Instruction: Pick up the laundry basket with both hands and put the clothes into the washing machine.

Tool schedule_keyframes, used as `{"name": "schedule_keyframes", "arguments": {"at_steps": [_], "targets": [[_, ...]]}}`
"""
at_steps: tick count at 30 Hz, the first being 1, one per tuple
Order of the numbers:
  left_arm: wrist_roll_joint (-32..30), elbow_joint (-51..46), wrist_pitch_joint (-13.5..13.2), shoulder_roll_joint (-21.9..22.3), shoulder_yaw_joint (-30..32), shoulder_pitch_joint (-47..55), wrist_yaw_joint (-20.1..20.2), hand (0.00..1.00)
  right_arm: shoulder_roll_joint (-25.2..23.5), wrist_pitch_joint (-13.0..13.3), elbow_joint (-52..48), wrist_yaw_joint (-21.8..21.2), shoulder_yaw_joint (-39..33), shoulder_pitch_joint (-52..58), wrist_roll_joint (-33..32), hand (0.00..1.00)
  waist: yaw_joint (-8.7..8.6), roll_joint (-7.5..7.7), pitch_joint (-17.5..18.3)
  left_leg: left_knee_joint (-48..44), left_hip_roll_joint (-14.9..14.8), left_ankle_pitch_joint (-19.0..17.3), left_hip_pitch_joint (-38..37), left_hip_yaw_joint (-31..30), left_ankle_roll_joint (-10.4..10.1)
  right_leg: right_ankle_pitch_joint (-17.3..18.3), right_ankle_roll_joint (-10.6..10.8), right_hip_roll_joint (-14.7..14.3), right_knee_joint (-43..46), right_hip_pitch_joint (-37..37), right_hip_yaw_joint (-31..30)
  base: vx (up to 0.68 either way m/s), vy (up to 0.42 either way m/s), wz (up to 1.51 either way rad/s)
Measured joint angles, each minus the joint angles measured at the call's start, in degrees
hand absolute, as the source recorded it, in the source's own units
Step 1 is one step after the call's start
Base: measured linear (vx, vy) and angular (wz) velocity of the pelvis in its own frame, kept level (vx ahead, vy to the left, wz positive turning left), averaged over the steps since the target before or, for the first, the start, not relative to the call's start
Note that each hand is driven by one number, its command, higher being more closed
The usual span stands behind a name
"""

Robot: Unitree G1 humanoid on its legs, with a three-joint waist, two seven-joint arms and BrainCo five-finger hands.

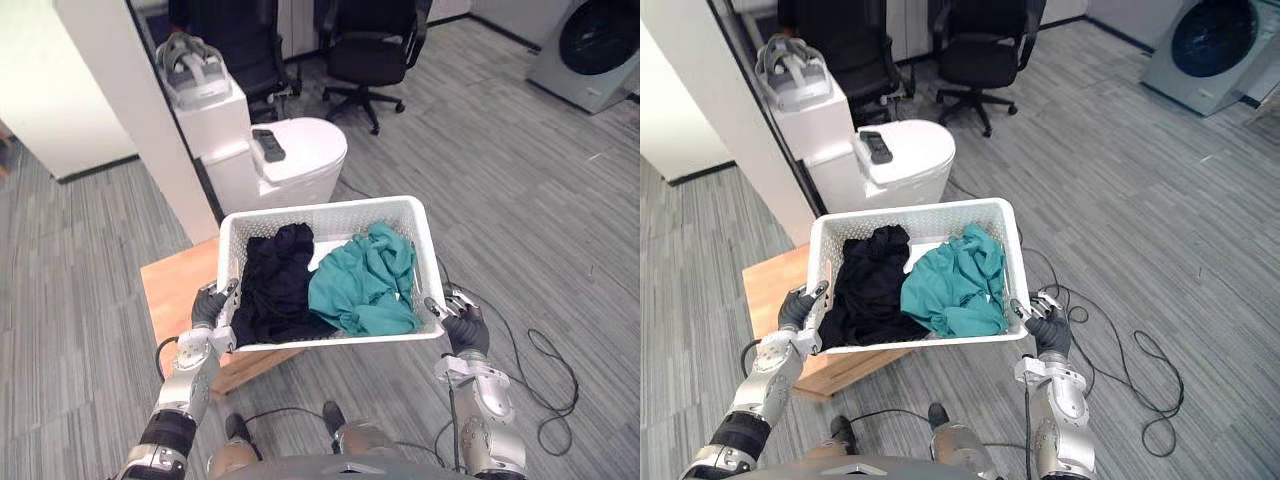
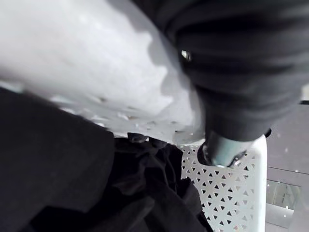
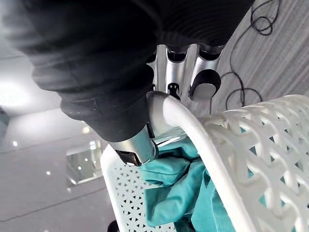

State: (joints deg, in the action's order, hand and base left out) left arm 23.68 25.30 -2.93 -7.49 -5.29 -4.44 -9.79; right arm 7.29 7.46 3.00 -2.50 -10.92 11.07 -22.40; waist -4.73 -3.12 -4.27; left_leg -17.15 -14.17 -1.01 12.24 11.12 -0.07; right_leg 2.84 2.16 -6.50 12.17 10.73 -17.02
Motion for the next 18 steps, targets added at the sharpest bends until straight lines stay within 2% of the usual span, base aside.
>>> {"name": "schedule_keyframes", "arguments": {"at_steps": [1,2,3,4,5,6,7,9,12,15,16,18], "targets": [[0.0,-0.4,0.0,0.3,0.2,0.5,0.0,1.0,0.1,0.0,0.0,0.0,0.0,-0.2,0.0,1.0,0.6,-0.09,0.0,-1.8,0.9,-2.8,0.0,-2.7,-1.4,-0.2,-0.3,-0.3,0.2,0.0,-1.8,-0.03,0.091,-1.29],[0.6,-2.5,0.0,0.4,0.4,2.1,0.0,1.0,0.5,0.1,0.0,0.0,0.0,-1.3,0.1,1.0,2.03,-0.5,0.0,-2.1,4.5,-6.9,-1.2,-7.7,-3.3,-0.5,-0.3,-1.5,0.8,0.5,-6.3,-0.03,0.145,-1.61],[1.0,-4.1,0.1,0.5,0.5,2.8,0.0,1.0,0.6,0.3,0.2,0.0,0.0,-2.0,0.1,1.0,2.61,-1.04,0.1,-0.4,7.2,-9.2,-2.8,-11.1,-4.7,-0.8,-0.1,-2.8,1.2,1.2,-9.8,-0.04,0.172,-2.01],[1.0,-5.6,0.0,0.2,1.0,3.4,0.0,1.0,0.1,0.3,0.2,0.0,-0.1,-2.8,0.1,1.0,2.87,-0.72,0.2,0.5,8.5,-9.7,-4.0,-11.3,-5.1,-1.3,0.2,-3.5,1.2,1.8,-13.6,-0.03,0.118,-1.82],[1.0,-6.6,0.0,0.1,1.5,3.1,0.0,1.0,0.2,0.8,0.1,-0.1,-0.1,-2.8,0.2,1.0,2.41,-0.24,0.0,1.3,10.1,-9.8,-4.3,-10.8,-4.6,-2.7,0.9,-3.5,0.0,2.4,-17.5,-0.04,0.143,-1.8],[0.9,-7.0,0.0,0.4,1.4,2.7,0.0,1.0,0.3,0.8,0.2,0.0,-0.5,-2.9,0.3,1.0,1.64,0.36,0.1,2.7,10.6,-9.6,-4.9,-7.7,-4.1,-4.1,1.9,-3.1,-1.9,2.9,-20.8,-0.03,0.133,-1.44],[0.9,-7.0,-0.1,0.5,1.4,2.7,0.0,1.0,0.2,0.8,0.2,0.0,-0.7,-3.1,0.3,1.0,1.17,0.54,0.0,3.5,10.8,-9.3,-5.4,-5.8,-3.8,-4.9,2.4,-2.8,-3.2,2.9,-22.3,-0.02,0.135,-1.4],[0.9,-6.5,0.0,1.2,-0.1,1.9,0.1,1.0,-0.1,0.7,0.2,0.0,-2.4,-3.1,0.3,1.0,-1.53,1.17,-0.1,6.9,12.1,-8.2,-7.7,-0.3,-2.7,-8.3,3.8,-0.2,-9.0,1.6,-27.4,0.0,0.12,-1.13],[0.1,-6.4,0.0,1.4,-2.8,-1.1,0.3,1.0,-1.0,0.8,0.2,0.2,-6.1,-2.4,0.2,1.0,-4.62,2.19,-0.7,6.8,12.7,-9.6,-7.7,4.0,-1.9,-9.6,4.2,1.4,-12.5,1.7,-31.5,0.01,0.082,-0.71],[-0.3,-6.4,0.0,1.4,-3.2,-2.4,0.3,1.0,-1.2,1.3,0.2,0.7,-6.3,-1.7,0.0,1.0,-5.32,2.46,-0.6,4.7,12.4,-11.6,-7.1,8.4,-1.6,-9.6,4.1,1.0,-12.6,3.4,-34.4,0.04,0.051,-0.91],[-0.4,-6.4,0.0,1.5,-3.2,-2.6,0.3,1.0,-2.1,1.3,0.2,1.5,-6.2,-1.4,-0.2,1.0,-5.06,2.24,-0.7,1.9,11.3,-13.4,-6.9,11.4,-1.6,-9.8,4.1,-0.2,-12.1,3.8,-36.4,0.11,0.041,-1.05],[-1.5,-6.4,0.1,1.4,-2.8,-2.2,0.3,1.0,-3.3,1.3,0.1,2.2,-6.1,-0.3,-0.2,1.0,-4.21,1.9,-0.7,-1.0,9.8,-15.6,-7.4,13.7,-1.7,-10.9,5.1,-1.9,-11.2,3.6,-37.2,0.12,0.032,-0.93]]}}
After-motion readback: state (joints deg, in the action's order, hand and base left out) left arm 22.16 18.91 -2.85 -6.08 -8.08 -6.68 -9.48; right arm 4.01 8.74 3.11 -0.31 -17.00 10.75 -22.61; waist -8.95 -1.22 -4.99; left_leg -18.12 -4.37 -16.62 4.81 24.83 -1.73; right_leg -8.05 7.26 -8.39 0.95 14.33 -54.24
